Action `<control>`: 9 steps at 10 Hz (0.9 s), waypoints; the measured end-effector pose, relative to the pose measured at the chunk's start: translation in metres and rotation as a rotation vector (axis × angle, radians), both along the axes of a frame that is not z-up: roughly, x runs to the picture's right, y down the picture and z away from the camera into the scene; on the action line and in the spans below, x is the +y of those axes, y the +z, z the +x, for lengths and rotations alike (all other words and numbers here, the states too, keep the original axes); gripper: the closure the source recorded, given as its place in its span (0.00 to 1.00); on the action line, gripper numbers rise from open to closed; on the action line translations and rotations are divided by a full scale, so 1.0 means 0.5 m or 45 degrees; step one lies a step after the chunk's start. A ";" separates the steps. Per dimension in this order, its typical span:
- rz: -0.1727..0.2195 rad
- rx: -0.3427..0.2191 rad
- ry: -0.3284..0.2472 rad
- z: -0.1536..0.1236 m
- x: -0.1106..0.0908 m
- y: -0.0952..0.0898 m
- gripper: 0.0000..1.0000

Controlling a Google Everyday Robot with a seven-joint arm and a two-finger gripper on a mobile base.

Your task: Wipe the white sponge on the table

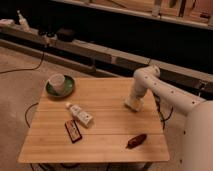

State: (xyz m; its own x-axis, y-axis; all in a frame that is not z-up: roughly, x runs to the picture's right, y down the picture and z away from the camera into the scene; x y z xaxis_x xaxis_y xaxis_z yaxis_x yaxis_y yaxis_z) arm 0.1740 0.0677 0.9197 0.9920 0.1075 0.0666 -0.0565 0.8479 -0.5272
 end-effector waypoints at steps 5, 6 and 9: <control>0.007 -0.120 -0.168 -0.194 -0.011 0.024 0.78; 0.001 -0.154 -0.212 -0.237 0.000 0.023 0.78; -0.008 -0.289 -0.325 -0.358 0.036 -0.004 0.78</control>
State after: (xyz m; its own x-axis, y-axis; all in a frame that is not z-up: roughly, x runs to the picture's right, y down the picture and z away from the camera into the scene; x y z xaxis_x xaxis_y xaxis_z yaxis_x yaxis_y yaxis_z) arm -0.0051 0.0856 0.9179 0.9470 -0.1415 0.2886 0.2766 0.8160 -0.5075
